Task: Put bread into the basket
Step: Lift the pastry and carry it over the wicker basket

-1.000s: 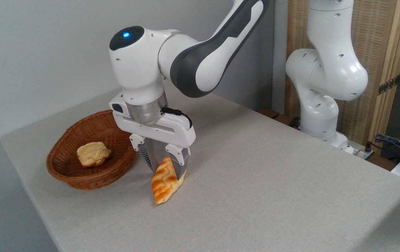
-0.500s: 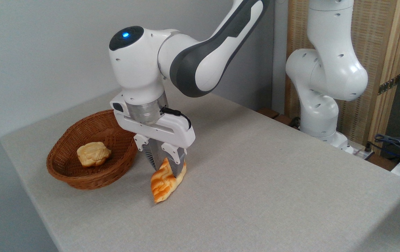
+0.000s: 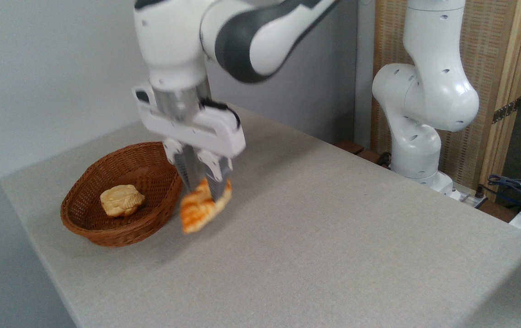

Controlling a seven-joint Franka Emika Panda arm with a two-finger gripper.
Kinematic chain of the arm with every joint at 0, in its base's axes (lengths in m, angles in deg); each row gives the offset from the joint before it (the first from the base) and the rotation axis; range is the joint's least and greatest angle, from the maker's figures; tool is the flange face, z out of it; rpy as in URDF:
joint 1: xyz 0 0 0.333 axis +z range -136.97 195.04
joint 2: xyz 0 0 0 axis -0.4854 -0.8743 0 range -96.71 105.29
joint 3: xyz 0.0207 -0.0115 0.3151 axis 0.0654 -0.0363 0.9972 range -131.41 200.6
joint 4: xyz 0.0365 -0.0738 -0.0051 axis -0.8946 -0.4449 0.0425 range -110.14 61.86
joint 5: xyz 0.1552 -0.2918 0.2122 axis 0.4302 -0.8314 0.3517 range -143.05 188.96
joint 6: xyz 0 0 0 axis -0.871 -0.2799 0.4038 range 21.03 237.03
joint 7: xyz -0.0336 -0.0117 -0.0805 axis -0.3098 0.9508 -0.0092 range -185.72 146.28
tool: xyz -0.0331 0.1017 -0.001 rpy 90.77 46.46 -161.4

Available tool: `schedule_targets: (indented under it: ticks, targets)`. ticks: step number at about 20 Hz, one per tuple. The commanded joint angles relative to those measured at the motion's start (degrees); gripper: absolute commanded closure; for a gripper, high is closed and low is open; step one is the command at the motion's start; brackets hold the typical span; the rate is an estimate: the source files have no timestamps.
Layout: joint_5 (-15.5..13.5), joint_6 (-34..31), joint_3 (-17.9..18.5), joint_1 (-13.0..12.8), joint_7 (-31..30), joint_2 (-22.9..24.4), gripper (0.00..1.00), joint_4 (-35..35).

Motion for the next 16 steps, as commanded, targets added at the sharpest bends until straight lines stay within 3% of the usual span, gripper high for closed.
schedule_targets:
  ticks: [1,5,11,12,14,16]
  targets:
    - [-4.05,-0.59,-3.70,-1.09,-0.66,-0.36,0.41,5.78]
    - [-5.72,6.25,-8.28,-1.09,-3.01,-1.76,0.38,6.84]
    - [-5.11,14.96,-14.34,-1.09,-7.60,-6.77,0.37,6.84]
    - [-5.02,15.32,-14.70,-1.09,-7.60,-7.82,0.34,6.84]
    - [-5.02,15.85,-14.96,-1.09,-7.77,-9.40,0.01,6.93]
    - [-5.02,17.42,-15.67,-1.09,-7.78,-9.94,0.00,6.84]
